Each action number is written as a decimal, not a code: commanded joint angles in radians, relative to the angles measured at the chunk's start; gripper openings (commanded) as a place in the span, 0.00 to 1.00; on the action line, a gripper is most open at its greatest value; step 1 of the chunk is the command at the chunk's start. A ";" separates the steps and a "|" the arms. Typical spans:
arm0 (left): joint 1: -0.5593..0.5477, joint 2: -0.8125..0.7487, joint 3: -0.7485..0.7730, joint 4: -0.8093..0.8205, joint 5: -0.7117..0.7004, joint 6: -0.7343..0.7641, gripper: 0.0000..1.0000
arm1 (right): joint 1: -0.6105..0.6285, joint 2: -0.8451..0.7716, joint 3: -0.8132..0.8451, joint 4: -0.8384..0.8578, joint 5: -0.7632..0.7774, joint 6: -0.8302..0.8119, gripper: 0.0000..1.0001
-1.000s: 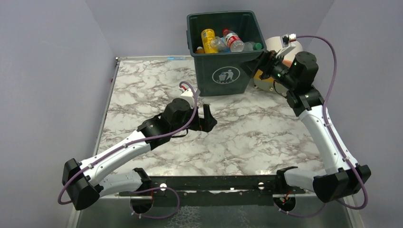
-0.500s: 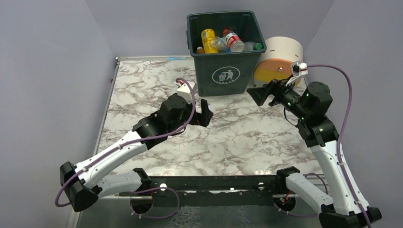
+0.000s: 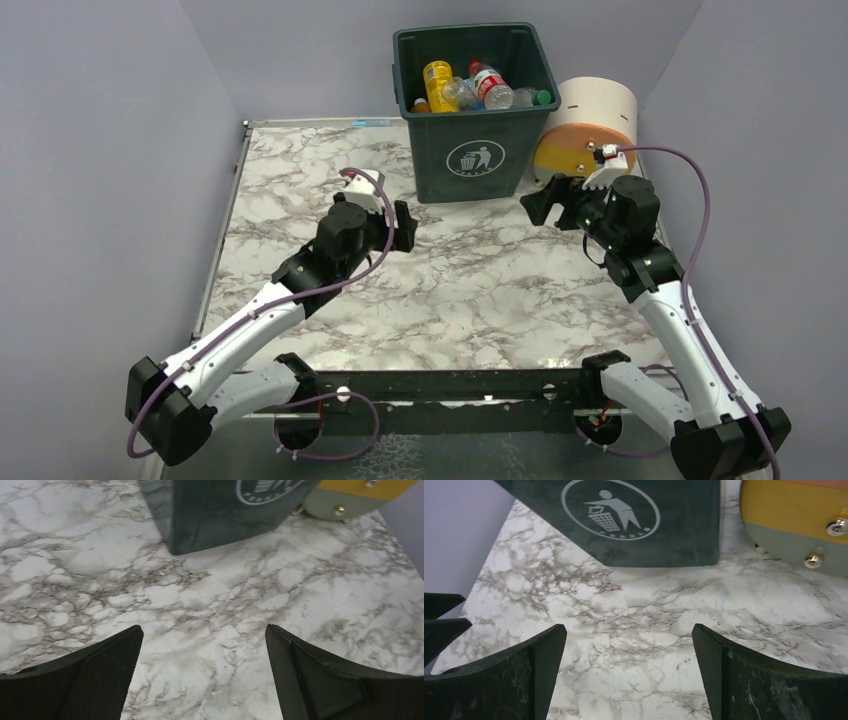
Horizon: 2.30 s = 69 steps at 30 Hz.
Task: Put the plastic bottles in the bin
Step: Reset both arms
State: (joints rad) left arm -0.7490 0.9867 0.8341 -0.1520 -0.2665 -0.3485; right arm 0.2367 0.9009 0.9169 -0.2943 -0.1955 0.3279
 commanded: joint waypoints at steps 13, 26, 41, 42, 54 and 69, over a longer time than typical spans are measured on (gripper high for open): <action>0.496 0.135 -0.194 0.406 0.192 0.074 0.99 | -0.019 0.224 -0.127 0.321 0.417 -0.054 0.99; 0.711 0.294 -0.353 0.671 0.140 0.174 0.99 | -0.085 0.219 -0.481 0.706 0.670 -0.028 0.99; 0.760 0.470 -0.506 1.099 0.198 0.371 0.99 | -0.084 0.512 -0.629 1.222 0.708 -0.128 0.99; 0.759 0.482 -0.506 1.113 0.204 0.372 0.99 | -0.084 0.524 -0.622 1.240 0.702 -0.132 0.99; 0.755 0.595 -0.510 1.263 0.253 0.354 0.99 | -0.083 0.657 -0.533 1.250 0.636 -0.192 0.99; 0.749 0.651 -0.590 1.463 0.337 0.397 0.99 | -0.083 0.690 -0.670 1.520 0.330 -0.325 0.99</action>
State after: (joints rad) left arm 0.0025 1.6287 0.2459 1.2350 0.0433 0.0429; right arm 0.1551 1.5608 0.3050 1.0729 0.2245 0.0391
